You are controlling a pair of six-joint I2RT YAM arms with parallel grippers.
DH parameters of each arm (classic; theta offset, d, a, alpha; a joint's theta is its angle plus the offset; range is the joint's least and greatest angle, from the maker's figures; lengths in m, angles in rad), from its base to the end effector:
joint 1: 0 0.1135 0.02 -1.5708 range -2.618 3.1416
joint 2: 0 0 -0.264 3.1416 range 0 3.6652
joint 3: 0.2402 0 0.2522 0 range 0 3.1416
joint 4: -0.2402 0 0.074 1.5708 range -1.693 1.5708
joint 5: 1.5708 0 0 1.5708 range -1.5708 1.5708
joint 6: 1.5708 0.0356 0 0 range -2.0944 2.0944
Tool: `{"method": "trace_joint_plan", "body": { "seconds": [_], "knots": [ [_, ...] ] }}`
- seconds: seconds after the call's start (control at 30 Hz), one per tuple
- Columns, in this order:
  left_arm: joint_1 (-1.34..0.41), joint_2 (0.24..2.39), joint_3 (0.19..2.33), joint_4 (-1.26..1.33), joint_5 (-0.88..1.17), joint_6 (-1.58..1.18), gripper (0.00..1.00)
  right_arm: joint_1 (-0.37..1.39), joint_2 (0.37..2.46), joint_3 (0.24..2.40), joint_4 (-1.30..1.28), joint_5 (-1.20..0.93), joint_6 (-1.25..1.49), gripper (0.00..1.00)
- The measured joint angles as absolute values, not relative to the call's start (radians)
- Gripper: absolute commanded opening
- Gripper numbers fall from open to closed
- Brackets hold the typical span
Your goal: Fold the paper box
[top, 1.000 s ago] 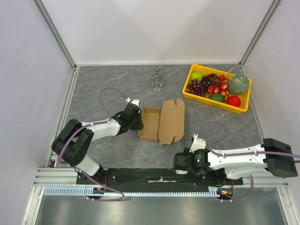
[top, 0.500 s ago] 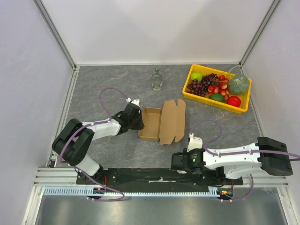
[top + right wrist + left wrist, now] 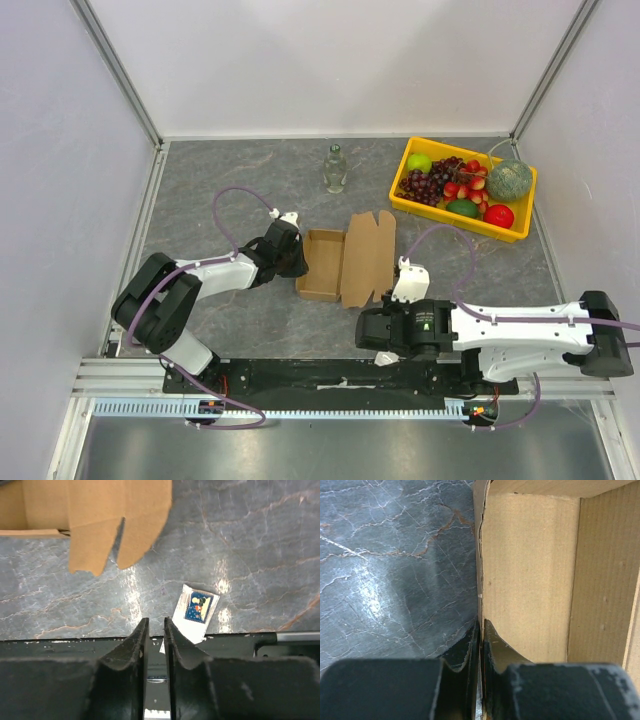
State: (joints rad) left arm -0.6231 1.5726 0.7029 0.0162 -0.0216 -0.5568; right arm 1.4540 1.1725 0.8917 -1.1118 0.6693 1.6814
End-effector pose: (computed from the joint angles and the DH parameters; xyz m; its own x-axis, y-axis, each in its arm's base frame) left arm 0.2411 -0.1723 0.1464 -0.8218 -0.0601 -0.5667 0.1621 0.9287 -0.3336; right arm 0.0438 0.1838 0.2463 -0.7488 0.3073 -0.5873 0.1986 0.9493 0.2436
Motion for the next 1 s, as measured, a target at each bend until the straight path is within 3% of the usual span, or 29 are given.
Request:
{"method": "trace_joint_plan", "body": {
  "seconds": [0.13, 0.2, 0.27, 0.37, 0.47, 0.63, 0.83, 1.0],
  "knots": [
    [-0.623, 1.576, 0.703, 0.023, -0.018, -0.557, 0.13, 1.454, 1.172, 0.931, -1.139, 0.71, 1.665, 0.71],
    [-0.623, 1.576, 0.703, 0.025, -0.017, -0.557, 0.13, 1.454, 1.172, 0.924, -1.15, 0.713, 1.672, 0.74],
    [-0.623, 1.577, 0.703, 0.026, -0.016, -0.557, 0.13, 1.454, 1.172, 0.899, -1.153, 0.712, 1.689, 0.71],
    [-0.623, 1.577, 0.703, 0.026, -0.016, -0.557, 0.13, 1.454, 1.159, 0.823, -1.141, 0.703, 1.724, 0.52],
    [-0.623, 1.577, 0.703, 0.026, -0.016, -0.557, 0.13, 1.454, 1.125, 0.724, -1.099, 0.682, 1.781, 0.42],
    [-0.623, 1.577, 0.703, 0.027, -0.016, -0.557, 0.13, 1.454, 1.012, 0.593, -0.993, 0.668, 1.805, 0.43],
    [-0.623, 1.578, 0.703, 0.029, -0.015, -0.557, 0.13, 1.453, 0.968, 0.55, -0.942, 0.675, 1.824, 0.98],
    [-0.623, 1.578, 0.703, 0.031, -0.015, -0.557, 0.13, 1.451, 1.195, 0.642, -1.015, 0.693, 1.784, 0.98]
  ]
}}
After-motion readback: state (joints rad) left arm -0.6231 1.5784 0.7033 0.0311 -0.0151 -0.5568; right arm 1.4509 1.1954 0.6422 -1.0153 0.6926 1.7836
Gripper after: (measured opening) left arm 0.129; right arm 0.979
